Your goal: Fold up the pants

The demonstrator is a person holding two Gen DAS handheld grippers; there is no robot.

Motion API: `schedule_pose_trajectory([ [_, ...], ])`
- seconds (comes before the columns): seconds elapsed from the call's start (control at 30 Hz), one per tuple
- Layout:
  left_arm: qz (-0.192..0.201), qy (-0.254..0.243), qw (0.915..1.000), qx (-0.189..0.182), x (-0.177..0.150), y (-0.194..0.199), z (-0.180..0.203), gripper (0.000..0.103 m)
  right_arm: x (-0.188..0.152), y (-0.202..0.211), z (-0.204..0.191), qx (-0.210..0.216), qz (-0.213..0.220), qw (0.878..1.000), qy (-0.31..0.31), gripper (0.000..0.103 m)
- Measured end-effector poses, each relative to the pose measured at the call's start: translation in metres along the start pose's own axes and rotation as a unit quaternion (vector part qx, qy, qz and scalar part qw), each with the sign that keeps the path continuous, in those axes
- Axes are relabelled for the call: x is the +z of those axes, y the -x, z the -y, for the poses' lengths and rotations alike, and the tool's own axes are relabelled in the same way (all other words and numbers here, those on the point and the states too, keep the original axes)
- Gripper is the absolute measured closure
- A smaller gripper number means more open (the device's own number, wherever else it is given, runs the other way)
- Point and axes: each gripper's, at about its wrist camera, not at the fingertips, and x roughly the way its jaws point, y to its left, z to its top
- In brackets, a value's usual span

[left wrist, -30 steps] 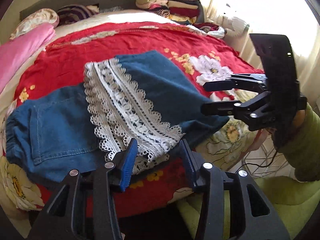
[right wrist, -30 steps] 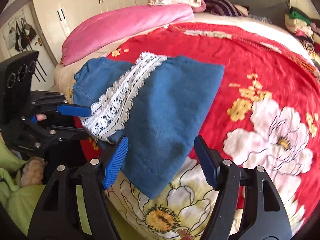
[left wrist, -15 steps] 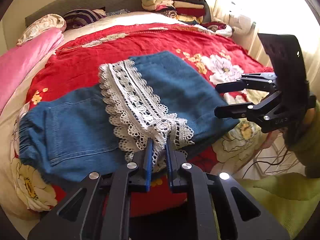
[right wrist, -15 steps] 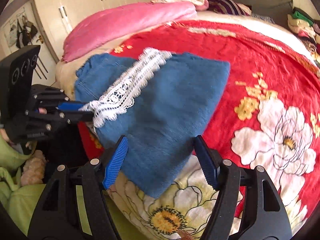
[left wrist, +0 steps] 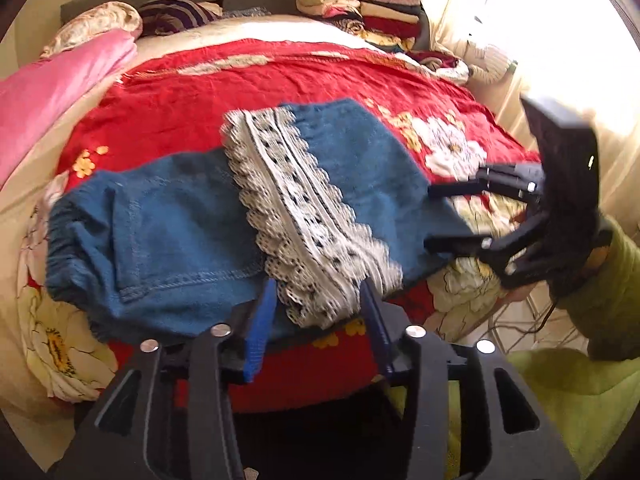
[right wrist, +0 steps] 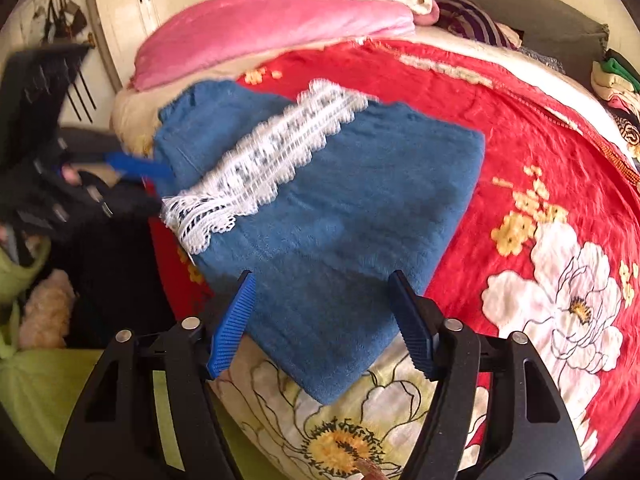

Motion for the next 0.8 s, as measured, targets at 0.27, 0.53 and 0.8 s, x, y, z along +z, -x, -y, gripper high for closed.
schedule_pose_trajectory([
  [0.27, -0.003, -0.038, 0.9993, 0.007, 0.027, -0.030, 0.024, 0.054, -0.009, -0.008, 0.002, 0.000, -0.014, 1.000, -0.005, 0.046],
  [0.53, -0.045, 0.001, 0.9990, 0.003, 0.002, -0.053, -0.003, 0.053, -0.018, -0.009, 0.007, 0.003, -0.015, 1.000, -0.016, 0.047],
  [0.8, -0.040, 0.003, 0.9991, 0.010, -0.001, -0.049, 0.000, 0.053, -0.016, -0.003, 0.006, 0.001, -0.013, 1.000, -0.016, 0.046],
])
